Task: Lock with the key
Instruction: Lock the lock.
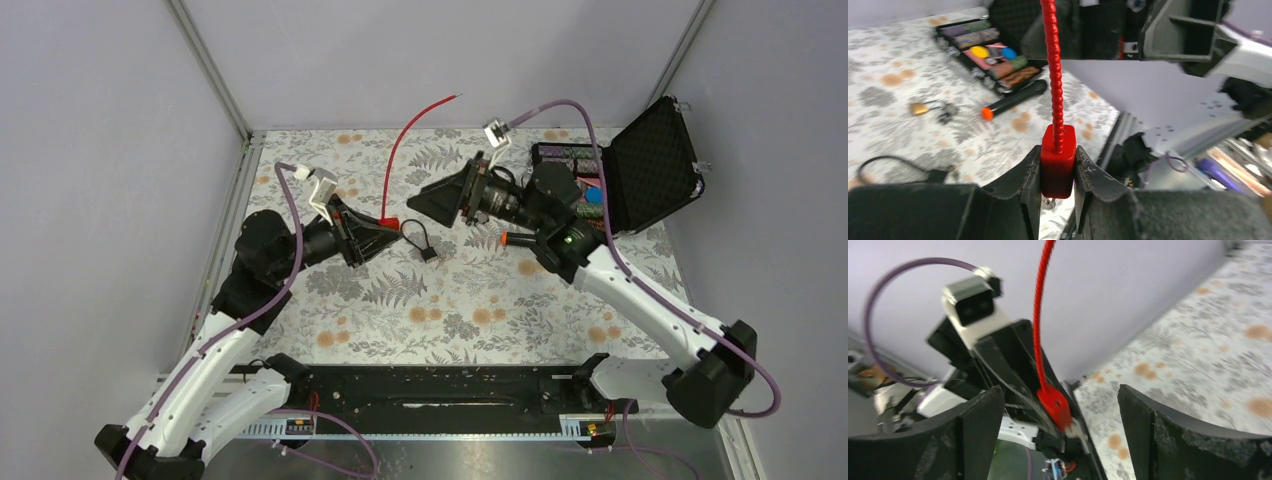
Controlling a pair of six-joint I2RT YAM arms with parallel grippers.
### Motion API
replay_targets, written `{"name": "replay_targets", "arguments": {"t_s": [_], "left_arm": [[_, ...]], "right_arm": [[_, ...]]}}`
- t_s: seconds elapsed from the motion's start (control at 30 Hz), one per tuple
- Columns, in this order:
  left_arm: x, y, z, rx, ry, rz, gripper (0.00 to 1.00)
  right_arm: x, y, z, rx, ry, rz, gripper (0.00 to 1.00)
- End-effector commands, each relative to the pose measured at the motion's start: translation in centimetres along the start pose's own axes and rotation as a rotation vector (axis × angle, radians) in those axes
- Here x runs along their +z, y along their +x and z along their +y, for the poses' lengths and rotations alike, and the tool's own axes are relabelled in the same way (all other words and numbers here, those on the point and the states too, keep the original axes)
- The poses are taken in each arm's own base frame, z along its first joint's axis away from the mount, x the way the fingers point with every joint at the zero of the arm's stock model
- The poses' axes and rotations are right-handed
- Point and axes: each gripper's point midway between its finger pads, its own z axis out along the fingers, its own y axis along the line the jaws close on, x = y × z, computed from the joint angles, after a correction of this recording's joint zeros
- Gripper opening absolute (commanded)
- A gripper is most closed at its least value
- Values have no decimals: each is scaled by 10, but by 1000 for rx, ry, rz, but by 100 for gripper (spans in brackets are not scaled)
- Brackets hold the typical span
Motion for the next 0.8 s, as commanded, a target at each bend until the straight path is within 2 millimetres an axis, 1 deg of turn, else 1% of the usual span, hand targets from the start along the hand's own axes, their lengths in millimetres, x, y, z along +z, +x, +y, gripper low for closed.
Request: {"name": "replay_targets", "arguments": {"t_s": [0.0,0.1,0.17,0.23,0.3,0.37,0.43,0.47,0.5,0.53,0.6,0.7,0.77], "left_arm": [[-14,-19,30,137,-218,-25,0],[-19,-14,42,144,-291,10,0],[-21,-13,45,148,-310,21,0],[-22,-10,46,157,-316,40,0],[-24,-5,44,179,-298,75,0],[-27,3,41,197,-282,129,0],[-33,7,44,216,-305,159,0],[-35,7,46,223,-322,168,0],[-37,7,46,241,-324,180,0],[-39,9,45,250,-320,193,0],[-41,14,42,265,-296,222,0],[-44,25,30,288,-221,265,0],[-47,30,23,306,-175,287,0]], "right_arm": [[-38,-13,-30,-121,260,-106,90],[-60,-7,-39,-134,366,-60,86],[-72,-5,-37,-185,408,-22,82],[-83,-15,-33,-260,441,-34,81],[-95,-31,-34,-352,505,-65,79],[-104,-41,-36,-451,556,-48,75],[-106,-47,-32,-545,564,12,65],[-106,-51,-32,-581,572,40,63],[-104,-60,-27,-626,576,54,62],[-102,-62,-30,-675,578,87,63],[-95,-67,-32,-752,565,131,71],[-84,-61,-48,-850,543,253,78],[-79,-53,-57,-903,512,320,78]]}}
